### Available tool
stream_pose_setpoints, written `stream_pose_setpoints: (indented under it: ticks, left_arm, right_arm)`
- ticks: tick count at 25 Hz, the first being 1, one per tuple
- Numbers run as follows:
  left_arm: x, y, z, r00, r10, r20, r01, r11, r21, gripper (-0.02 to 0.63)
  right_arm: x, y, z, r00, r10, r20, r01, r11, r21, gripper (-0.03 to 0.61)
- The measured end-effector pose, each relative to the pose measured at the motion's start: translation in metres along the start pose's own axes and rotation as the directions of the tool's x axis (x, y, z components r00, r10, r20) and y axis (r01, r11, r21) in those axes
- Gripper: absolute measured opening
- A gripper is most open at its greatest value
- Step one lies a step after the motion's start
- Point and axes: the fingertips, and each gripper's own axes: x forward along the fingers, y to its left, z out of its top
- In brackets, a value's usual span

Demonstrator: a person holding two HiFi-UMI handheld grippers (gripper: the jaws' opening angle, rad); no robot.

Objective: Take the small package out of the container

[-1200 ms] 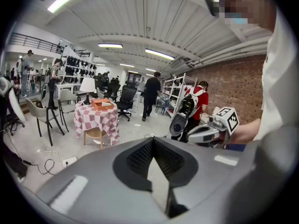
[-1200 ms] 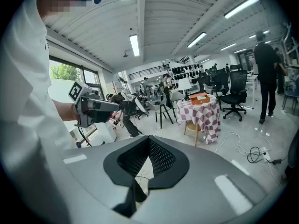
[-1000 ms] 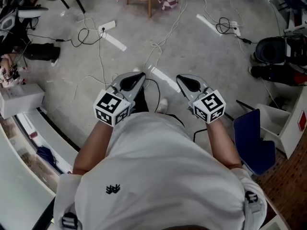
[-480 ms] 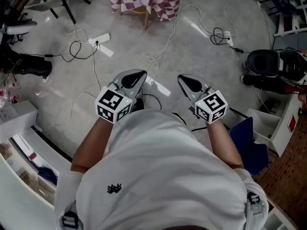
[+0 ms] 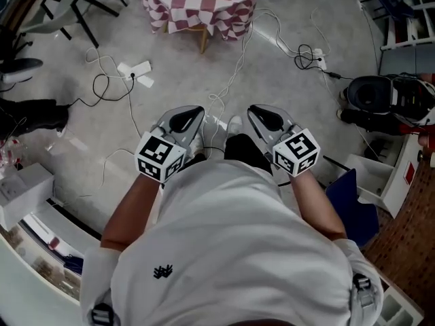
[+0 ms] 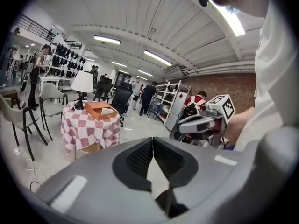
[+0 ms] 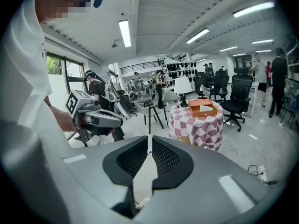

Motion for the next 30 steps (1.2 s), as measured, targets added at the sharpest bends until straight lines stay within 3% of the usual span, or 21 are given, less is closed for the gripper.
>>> stream_pose_setpoints:
  ticks: [9, 15, 20, 25, 30]
  left_arm:
    - [0.068, 0.059, 0.050, 0.999, 0.042, -0.018, -0.041, 0.999, 0.035, 0.054]
    - [0.140, 0.108, 0.101, 0.992, 0.109, -0.063, -0.102, 0.989, 0.110, 0.055]
    - [0.205, 0.142, 0.138, 0.985, 0.147, -0.086, -0.127, 0.970, 0.208, 0.055]
    - [0.262, 0.185, 0.163, 0.982, 0.128, -0.138, -0.087, 0.959, 0.271, 0.058]
    - [0.310, 0.240, 0.176, 0.974, 0.081, -0.213, -0.003, 0.940, 0.341, 0.080]
  right_arm:
    - [0.051, -0.089, 0.048, 0.999, 0.037, 0.037, -0.037, 0.999, -0.021, 0.031]
    - [0.075, -0.174, 0.096, 0.995, 0.083, 0.057, -0.080, 0.996, -0.047, 0.040]
    - [0.076, -0.233, 0.110, 0.993, 0.105, 0.062, -0.103, 0.994, -0.039, 0.040]
    - [0.086, -0.281, 0.110, 0.997, 0.068, 0.048, -0.068, 0.998, 0.005, 0.040]
    - [0.104, -0.320, 0.121, 0.999, -0.029, 0.032, 0.027, 0.998, 0.054, 0.040]
